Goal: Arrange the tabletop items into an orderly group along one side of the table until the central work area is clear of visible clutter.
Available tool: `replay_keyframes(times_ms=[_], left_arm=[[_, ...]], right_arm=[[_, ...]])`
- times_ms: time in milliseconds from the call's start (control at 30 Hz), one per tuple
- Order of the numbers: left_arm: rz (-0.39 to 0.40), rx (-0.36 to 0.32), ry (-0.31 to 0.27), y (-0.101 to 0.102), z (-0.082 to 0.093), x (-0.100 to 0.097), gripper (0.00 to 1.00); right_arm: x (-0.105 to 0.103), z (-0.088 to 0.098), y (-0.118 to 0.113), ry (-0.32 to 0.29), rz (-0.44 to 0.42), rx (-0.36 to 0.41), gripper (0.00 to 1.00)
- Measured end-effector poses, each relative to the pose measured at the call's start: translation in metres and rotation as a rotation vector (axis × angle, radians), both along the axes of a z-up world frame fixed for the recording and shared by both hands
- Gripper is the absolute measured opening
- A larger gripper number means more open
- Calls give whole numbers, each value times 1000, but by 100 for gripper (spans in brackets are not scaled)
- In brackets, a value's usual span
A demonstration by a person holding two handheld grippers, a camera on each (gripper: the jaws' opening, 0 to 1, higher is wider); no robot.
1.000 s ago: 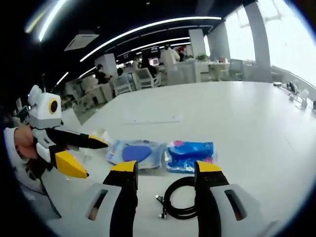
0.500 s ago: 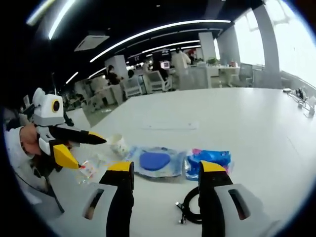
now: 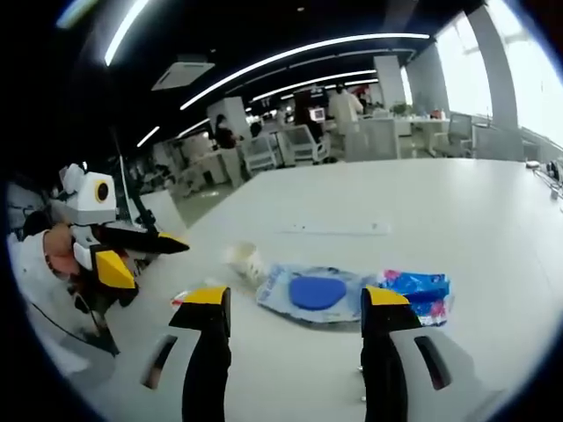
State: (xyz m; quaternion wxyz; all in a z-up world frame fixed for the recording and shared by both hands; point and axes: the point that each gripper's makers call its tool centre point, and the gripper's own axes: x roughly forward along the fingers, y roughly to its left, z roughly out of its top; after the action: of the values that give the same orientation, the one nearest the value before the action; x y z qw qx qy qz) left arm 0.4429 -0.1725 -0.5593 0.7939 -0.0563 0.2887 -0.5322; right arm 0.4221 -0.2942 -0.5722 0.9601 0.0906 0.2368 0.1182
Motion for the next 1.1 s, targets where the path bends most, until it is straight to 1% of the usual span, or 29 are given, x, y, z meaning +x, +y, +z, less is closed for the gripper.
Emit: replay_keyframes(times_ms=[133,267,367,433,567,633,767,867,1033,1100], left_arm=[[39,-5,-4,26,4,1,83],[72,-9,-1,47,6,1,83],[93,-4,6,66,4,0,83],[110,-6,15,77,3,0,83],[131,-4,19,92,2,-1,83],[136,-5,22,98,2,-1,83],[152,-1,30,112,0,-1,83],[158,-15,36,121,2,-2,84],[181,-22,57,140,-2,-3,83],[187,-28,67,148,-4,-4,83]], right_arm=[[2,1,18,1,24,10,60],[4,0,36,8,49,31,61],[4,0,47,15,67,40,59],[5,-3,55,23,79,42,60],[7,-6,65,32,92,50,60],[7,-8,74,41,100,80,61],[11,-12,89,54,117,90,62],[16,-13,100,57,129,114,62],[24,-18,119,75,149,147,62],[27,-21,127,81,160,147,62]])
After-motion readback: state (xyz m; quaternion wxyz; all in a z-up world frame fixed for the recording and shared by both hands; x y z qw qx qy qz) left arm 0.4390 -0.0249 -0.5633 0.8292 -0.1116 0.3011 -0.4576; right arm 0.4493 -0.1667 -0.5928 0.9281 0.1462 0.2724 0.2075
